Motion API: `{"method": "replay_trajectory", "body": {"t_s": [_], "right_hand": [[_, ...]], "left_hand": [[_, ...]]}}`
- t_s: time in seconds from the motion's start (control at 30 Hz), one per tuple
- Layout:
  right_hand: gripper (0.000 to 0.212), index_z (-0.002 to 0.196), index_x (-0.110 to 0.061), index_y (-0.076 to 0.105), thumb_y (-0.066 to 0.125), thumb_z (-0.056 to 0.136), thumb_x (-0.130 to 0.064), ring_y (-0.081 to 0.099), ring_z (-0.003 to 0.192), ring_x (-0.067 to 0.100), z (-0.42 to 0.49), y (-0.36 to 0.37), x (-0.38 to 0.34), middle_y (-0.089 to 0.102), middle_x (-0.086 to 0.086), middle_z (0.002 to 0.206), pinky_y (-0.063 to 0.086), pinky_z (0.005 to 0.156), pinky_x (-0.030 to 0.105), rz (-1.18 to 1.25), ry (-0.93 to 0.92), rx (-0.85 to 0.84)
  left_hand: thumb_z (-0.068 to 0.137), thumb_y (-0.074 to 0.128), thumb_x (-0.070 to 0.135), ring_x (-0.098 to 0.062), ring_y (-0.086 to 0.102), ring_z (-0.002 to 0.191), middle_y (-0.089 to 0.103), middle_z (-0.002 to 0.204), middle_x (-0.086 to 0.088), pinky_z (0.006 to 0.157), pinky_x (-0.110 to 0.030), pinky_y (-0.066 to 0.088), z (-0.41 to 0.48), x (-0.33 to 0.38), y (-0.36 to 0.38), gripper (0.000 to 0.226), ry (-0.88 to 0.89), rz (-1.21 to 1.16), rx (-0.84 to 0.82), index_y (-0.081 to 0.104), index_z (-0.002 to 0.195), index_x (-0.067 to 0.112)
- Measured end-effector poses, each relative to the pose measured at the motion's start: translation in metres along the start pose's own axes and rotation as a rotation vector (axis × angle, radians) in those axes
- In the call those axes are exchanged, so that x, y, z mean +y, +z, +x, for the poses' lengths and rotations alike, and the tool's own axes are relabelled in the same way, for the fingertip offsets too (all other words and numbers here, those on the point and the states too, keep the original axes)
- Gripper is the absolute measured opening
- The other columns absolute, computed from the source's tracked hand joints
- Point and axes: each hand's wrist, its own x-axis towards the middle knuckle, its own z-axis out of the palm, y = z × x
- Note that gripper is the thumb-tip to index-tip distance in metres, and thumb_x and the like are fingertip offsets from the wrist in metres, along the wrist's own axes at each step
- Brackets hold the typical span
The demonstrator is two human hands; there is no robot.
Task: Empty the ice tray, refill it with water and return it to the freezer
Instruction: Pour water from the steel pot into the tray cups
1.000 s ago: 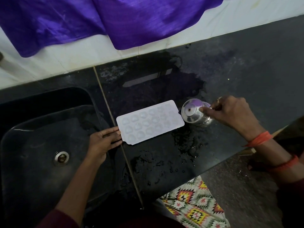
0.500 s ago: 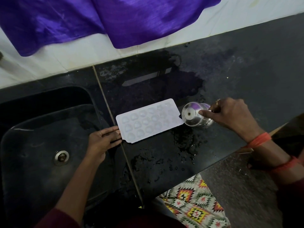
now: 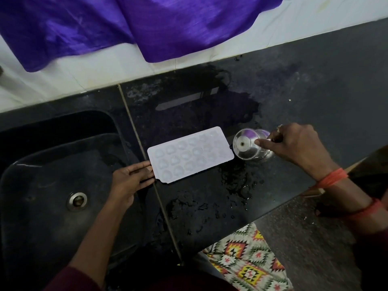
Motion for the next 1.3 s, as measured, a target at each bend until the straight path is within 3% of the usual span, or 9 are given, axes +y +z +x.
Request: {"method": "replay_trajectory", "body": {"t_s": [0.13, 0.43, 0.67, 0.83, 1.03, 1.3], "right_hand": [[0.049, 0.092, -0.014, 0.078, 0.073, 0.078, -0.061, 0.068, 0.080, 0.036, 0.001, -0.002, 0.002, 0.073, 0.018, 0.084, 0.052, 0.072, 0.036, 0.008, 0.020, -0.012], [0.049, 0.093, -0.014, 0.078, 0.073, 0.078, -0.060, 0.069, 0.084, 0.035, -0.002, -0.006, 0.000, 0.074, 0.016, 0.085, 0.057, 0.079, 0.044, 0.031, 0.019, -0.023], [0.043, 0.084, -0.016, 0.078, 0.070, 0.080, -0.058, 0.067, 0.070, 0.023, -0.005, -0.008, 0.002, 0.069, 0.001, 0.069, 0.053, 0.070, 0.035, 0.149, -0.048, 0.025], [0.040, 0.081, -0.017, 0.077, 0.073, 0.080, -0.056, 0.064, 0.063, 0.018, -0.007, -0.005, -0.006, 0.069, 0.001, 0.068, 0.048, 0.066, 0.029, 0.169, -0.104, 0.069], [0.038, 0.081, -0.018, 0.079, 0.075, 0.078, -0.055, 0.068, 0.065, 0.021, -0.007, -0.002, -0.016, 0.073, 0.002, 0.070, 0.056, 0.070, 0.036, 0.143, -0.151, 0.072], [0.038, 0.081, -0.020, 0.079, 0.073, 0.077, -0.058, 0.067, 0.063, 0.026, -0.007, 0.003, -0.020, 0.070, 0.005, 0.065, 0.058, 0.067, 0.037, 0.096, -0.149, 0.093]], "left_hand": [[0.094, 0.066, 0.000, -0.015, 0.075, 0.079, 0.075, 0.099, -0.012, 0.064, -0.021, 0.061, 0.000, 0.000, 0.000, 0.021, 0.010, -0.002, -0.014, 0.070, 0.114, 0.000], [0.092, 0.067, -0.001, -0.014, 0.075, 0.077, 0.076, 0.097, -0.010, 0.064, -0.023, 0.061, 0.003, 0.000, -0.001, 0.024, 0.000, 0.007, -0.014, 0.070, 0.116, -0.001], [0.092, 0.067, -0.002, -0.013, 0.076, 0.076, 0.077, 0.095, -0.009, 0.063, -0.022, 0.061, 0.002, -0.001, -0.002, 0.022, -0.002, 0.004, -0.016, 0.071, 0.114, 0.001], [0.091, 0.068, -0.001, -0.016, 0.074, 0.080, 0.076, 0.097, -0.011, 0.062, -0.021, 0.060, -0.001, 0.000, 0.001, 0.020, -0.012, -0.009, -0.009, 0.071, 0.111, 0.003], [0.091, 0.069, 0.001, -0.022, 0.073, 0.087, 0.075, 0.101, -0.015, 0.061, -0.022, 0.060, -0.002, 0.000, 0.001, 0.022, -0.018, -0.013, -0.007, 0.071, 0.113, 0.001], [0.091, 0.069, 0.001, -0.013, 0.076, 0.074, 0.078, 0.091, -0.008, 0.060, -0.022, 0.060, 0.001, -0.003, -0.002, 0.017, -0.022, -0.028, -0.006, 0.073, 0.107, 0.004]]}}
